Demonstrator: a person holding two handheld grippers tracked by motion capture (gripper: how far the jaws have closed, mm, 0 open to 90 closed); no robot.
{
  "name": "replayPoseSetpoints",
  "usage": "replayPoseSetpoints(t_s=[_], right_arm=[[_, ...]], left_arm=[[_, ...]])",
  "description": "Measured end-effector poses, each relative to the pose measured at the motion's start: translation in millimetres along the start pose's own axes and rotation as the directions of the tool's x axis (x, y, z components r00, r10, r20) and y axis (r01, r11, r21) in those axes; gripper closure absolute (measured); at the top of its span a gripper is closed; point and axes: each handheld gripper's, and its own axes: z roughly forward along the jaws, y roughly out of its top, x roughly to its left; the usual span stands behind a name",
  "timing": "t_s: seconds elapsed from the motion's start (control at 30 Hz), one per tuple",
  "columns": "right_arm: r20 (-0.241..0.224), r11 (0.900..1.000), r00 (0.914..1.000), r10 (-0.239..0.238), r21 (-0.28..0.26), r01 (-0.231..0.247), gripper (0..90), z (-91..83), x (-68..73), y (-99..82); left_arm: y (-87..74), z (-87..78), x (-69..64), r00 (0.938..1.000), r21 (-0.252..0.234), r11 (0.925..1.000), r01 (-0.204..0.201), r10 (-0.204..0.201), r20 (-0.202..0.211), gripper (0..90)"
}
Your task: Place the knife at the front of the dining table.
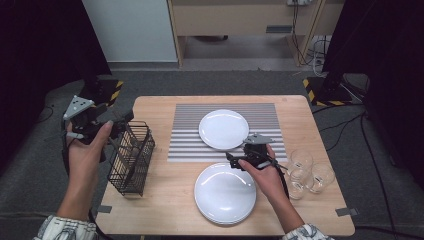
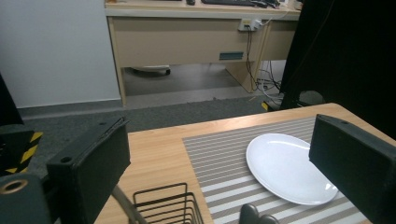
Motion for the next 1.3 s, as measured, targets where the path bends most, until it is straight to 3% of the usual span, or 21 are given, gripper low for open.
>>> replayPoseSetpoints(t_s=[0.13, 0.27, 0.47, 0.57, 0.9, 1.3], right_arm=[[-0.002, 1.0000, 1.0000, -0.003, 0.008, 0.003, 7.5, 1.3, 0.8, -1.0], [-0.006, 0.9999, 1.0000, -0.004, 0.009, 0.004, 7.5, 1.6, 0.9, -1.0], [-0.007, 0.9999, 1.0000, -0.002, 0.012, 0.002, 7.5, 2.0, 1.5, -1.5], [-0.009, 0.9998, 0.9999, -0.009, 0.019, 0.010, 7.5, 2.7, 2.3, -2.0], [-0.010, 0.9994, 0.9998, -0.016, 0.032, 0.016, 7.5, 4.5, 3.5, -3.3], [-0.013, 0.9993, 0.9998, -0.013, 0.035, 0.014, 7.3, 4.7, 2.4, -3.5]], left_arm=[[0.4, -5.6, 5.2, 0.9999, -0.013, 0.9999, 0.010, -0.010, -0.003, 4.8], [-1.8, -9.7, 6.0, 0.9998, -0.008, 0.9998, -0.017, 0.017, -0.008, 4.4], [-9.3, -12.9, 18.1, 0.9994, -0.007, 1.0000, -0.003, 0.003, -0.035, 4.3], [-15.4, -13.7, 23.1, 0.9986, 0.002, 0.9999, -0.015, 0.015, -0.051, 4.6], [-38.6, -14.1, 36.1, 0.9979, 0.023, 0.9997, 0.002, -0.001, -0.065, 7.3], [-67.6, -7.6, 43.8, 0.9967, 0.039, 0.9992, 0.009, -0.006, -0.080, 33.1]])
